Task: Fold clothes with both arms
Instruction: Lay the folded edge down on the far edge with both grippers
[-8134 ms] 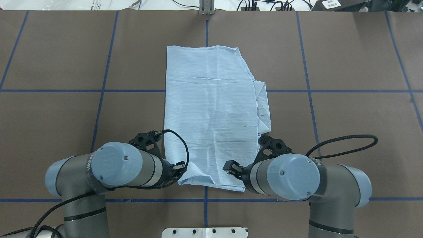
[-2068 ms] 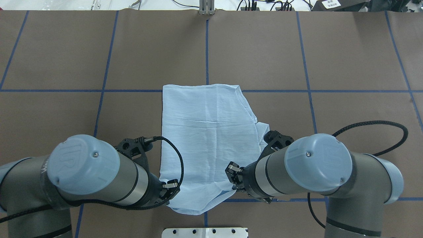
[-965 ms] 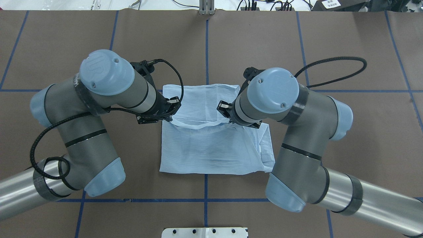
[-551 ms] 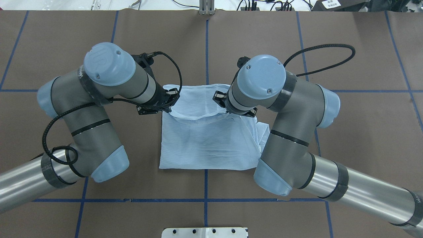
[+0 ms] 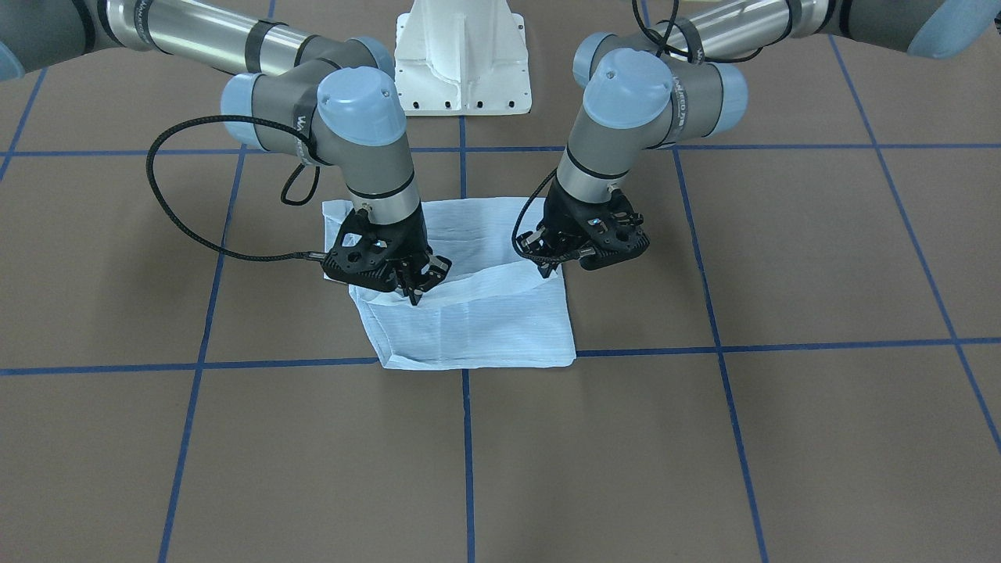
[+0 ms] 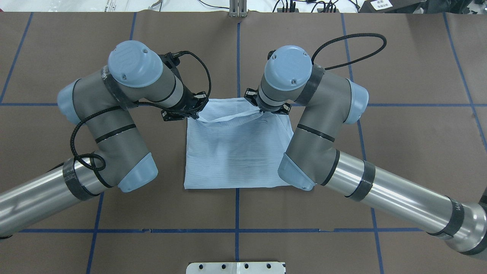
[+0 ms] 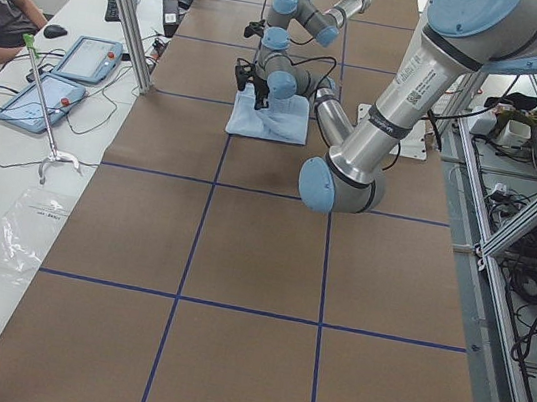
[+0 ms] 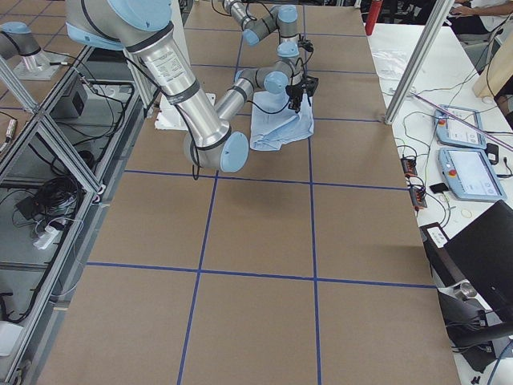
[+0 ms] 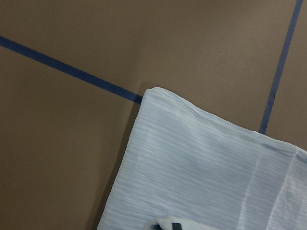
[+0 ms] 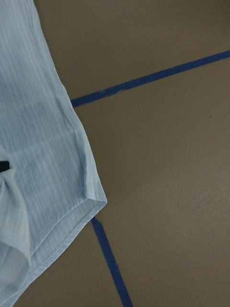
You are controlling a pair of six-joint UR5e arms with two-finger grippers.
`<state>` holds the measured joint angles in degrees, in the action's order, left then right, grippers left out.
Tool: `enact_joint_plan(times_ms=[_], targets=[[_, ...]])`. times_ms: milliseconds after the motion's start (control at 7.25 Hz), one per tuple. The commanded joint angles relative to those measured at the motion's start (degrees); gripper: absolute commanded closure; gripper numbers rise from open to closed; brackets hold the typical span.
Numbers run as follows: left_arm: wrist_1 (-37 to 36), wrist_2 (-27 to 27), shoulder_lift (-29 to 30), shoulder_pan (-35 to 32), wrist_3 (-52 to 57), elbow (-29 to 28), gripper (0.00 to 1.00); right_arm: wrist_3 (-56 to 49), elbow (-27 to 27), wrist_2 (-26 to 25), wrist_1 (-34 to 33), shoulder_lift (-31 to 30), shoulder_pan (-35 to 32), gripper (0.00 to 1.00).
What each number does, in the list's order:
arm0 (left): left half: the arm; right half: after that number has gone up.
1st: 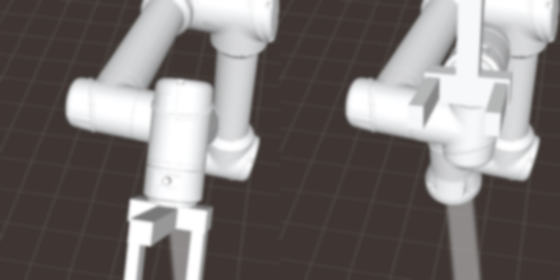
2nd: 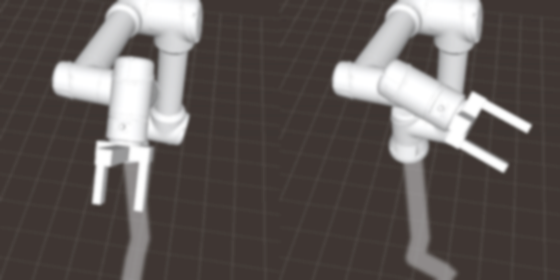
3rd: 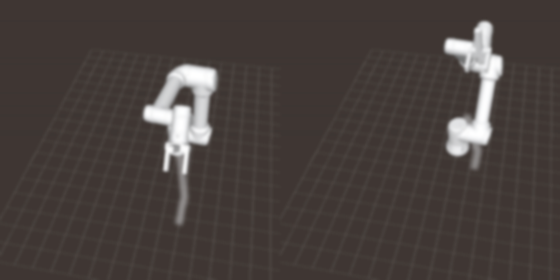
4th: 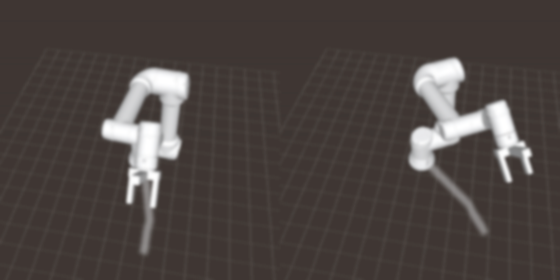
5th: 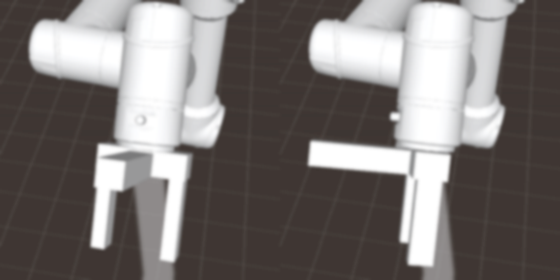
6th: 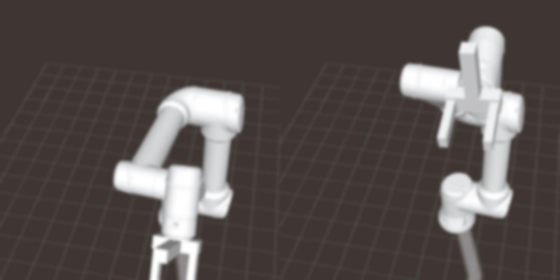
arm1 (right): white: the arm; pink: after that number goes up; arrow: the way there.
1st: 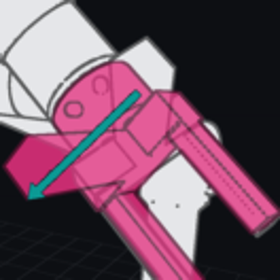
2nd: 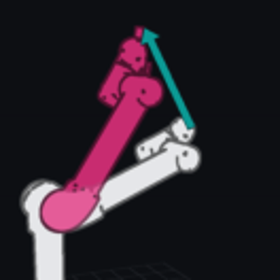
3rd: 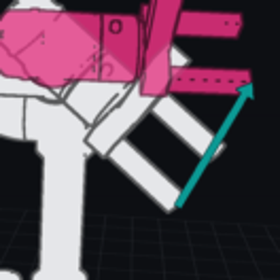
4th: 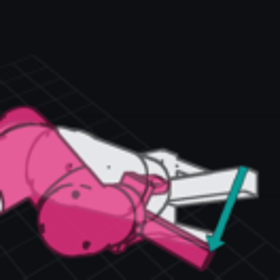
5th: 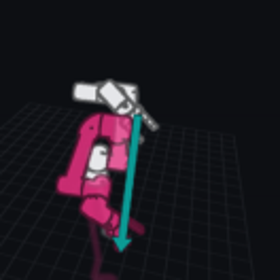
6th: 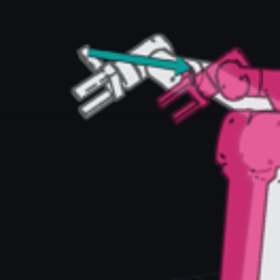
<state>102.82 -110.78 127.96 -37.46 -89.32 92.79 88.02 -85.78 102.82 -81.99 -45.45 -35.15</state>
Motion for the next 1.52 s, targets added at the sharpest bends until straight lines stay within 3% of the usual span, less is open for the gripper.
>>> enact_joint_plan(times_ms=[0,689,1241,1379], targets=[[1.2,0.0,0.4,-0.1,0.1,-1.6,1.00,0.0,4.1,0.4,2.2,2.0,-0.3,1.00],[6.0,0.0,1.9,-1.5,-0.2,-8.1,1.00,0.0,4.2,1.5,2.2,2.0,-0.8,1.00],[6.3,0.0,2.0,-1.7,-0.3,-8.2,1.00,0.3,5.4,5.4,2.3,2.2,-3.0,1.00],[6.3,0.1,1.9,-1.7,-0.6,-8.2,0.68,0.0,5.6,5.3,2.4,2.4,-2.9,0.01]])
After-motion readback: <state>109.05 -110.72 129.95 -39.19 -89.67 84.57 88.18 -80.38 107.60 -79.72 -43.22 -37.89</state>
